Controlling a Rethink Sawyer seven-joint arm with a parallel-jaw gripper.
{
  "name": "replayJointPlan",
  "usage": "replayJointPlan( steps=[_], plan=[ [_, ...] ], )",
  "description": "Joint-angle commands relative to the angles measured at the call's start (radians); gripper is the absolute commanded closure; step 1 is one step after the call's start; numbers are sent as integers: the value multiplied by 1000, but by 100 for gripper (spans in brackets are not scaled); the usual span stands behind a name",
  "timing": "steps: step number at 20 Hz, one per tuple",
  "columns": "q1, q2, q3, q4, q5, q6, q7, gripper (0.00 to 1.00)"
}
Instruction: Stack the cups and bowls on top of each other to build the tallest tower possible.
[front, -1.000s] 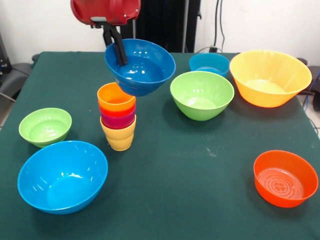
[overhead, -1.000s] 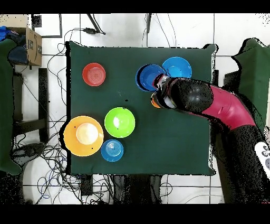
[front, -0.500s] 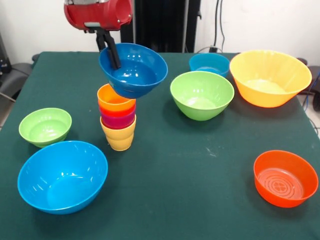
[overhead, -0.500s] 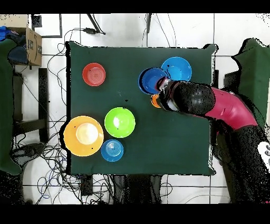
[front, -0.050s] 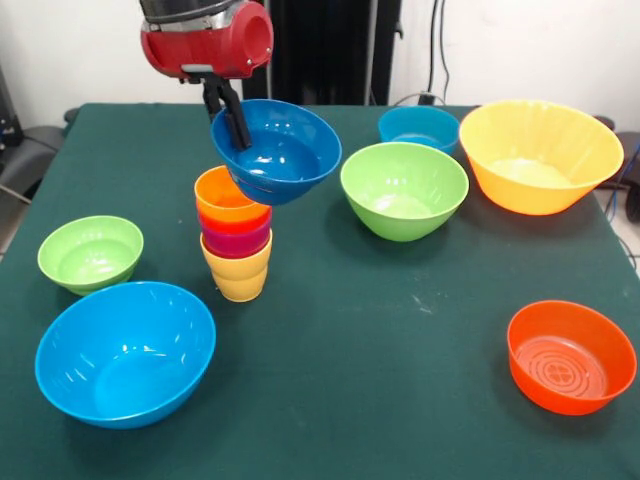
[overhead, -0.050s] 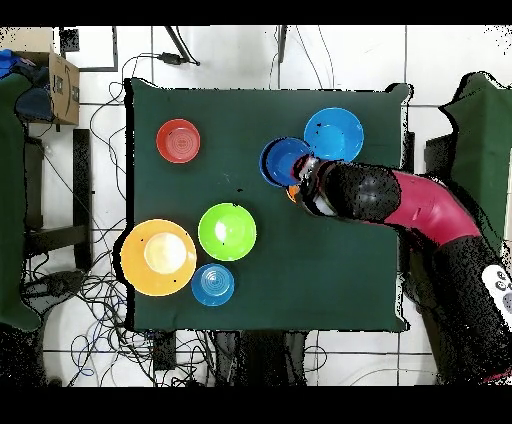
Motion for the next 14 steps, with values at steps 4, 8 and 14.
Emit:
replayJointPlan(
  steps=[4, 8, 14],
  plan=[
    [-30, 58, 77, 66, -115, 41, -239, 100],
    [-44, 62, 91, 66, -127, 48, -237, 100],
    [-64, 68, 115, 65, -132, 64, -232, 100]
  ],
)
